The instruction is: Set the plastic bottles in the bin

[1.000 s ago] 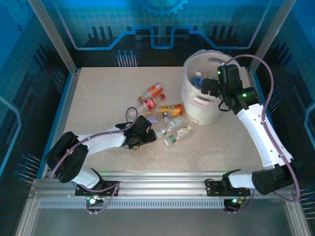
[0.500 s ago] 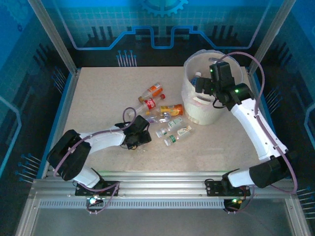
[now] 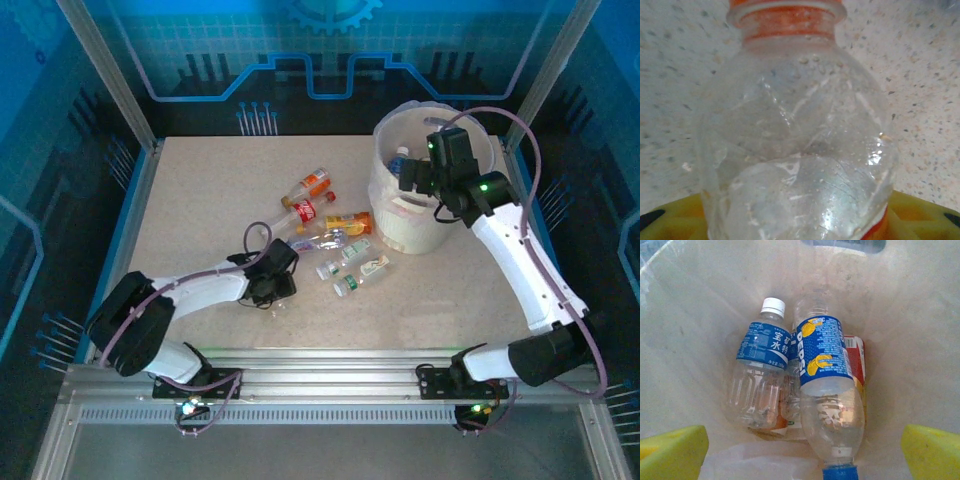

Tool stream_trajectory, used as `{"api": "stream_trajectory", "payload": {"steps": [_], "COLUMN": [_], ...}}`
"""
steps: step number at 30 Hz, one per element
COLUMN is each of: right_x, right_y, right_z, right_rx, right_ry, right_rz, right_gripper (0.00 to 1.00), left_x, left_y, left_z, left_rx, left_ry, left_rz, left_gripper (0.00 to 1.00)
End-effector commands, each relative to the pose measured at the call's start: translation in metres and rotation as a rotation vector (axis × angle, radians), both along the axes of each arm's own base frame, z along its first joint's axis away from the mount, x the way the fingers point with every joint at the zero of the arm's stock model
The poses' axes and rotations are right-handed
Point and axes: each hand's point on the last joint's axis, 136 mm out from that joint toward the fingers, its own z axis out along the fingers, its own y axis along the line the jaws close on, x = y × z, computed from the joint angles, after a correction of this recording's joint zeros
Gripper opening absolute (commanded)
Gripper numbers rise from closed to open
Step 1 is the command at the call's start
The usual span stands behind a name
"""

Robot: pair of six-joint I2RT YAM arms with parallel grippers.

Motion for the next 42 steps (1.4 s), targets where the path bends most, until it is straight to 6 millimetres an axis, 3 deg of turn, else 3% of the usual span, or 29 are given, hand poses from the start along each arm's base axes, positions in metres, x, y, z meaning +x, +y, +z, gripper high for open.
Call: {"api": "stream_trajectory", "payload": {"steps": [1,6,9,15,20,27,35,42], "right_x": [-0.015,-0.026,-0.035,-0.051,-0.059,-0.063,-0.056,-0.054], "right_y": [0.003,0.017,0.031,0.075,0.105,0.135,0.158,0.181], "right_z": [0.016,0.033,0.046,0.070,0.085,0.093,0.087,0.088], "right_rx": [0.028,0.096,0.162,0.331,0.445,0.474,0.447,0.417], "right_ry": [-0.035,-0.078,-0.117,-0.185,-0.204,-0.202,-0.178,-0.180], "right_rz": [0.019,0.105,0.186,0.421,0.575,0.690,0.753,0.842], "right_gripper": [1.00,1.00,1.00,1.00,1.00,1.00,0.87,0.75], "left_x": [0.008,0.029,0.043,0.063,0.068,0.072,0.075,0.070], "left_y": [0.015,0.012,0.000,-0.050,-0.092,-0.140,-0.161,-0.171], "left_z": [0.030,0.092,0.133,0.217,0.264,0.291,0.310,0.314], "left_rx": [0.048,0.029,-0.014,-0.131,-0.224,-0.405,-0.595,-0.652], "left_ry": [-0.114,-0.371,-0.558,-0.955,-1.167,-1.239,-1.263,-1.248], "left_rz": [-0.033,-0.122,-0.209,-0.467,-0.648,-0.806,-0.823,-0.879], "left_gripper": [0.54,0.53,0.52,0.53,0.54,0.55,0.55,0.55]}}
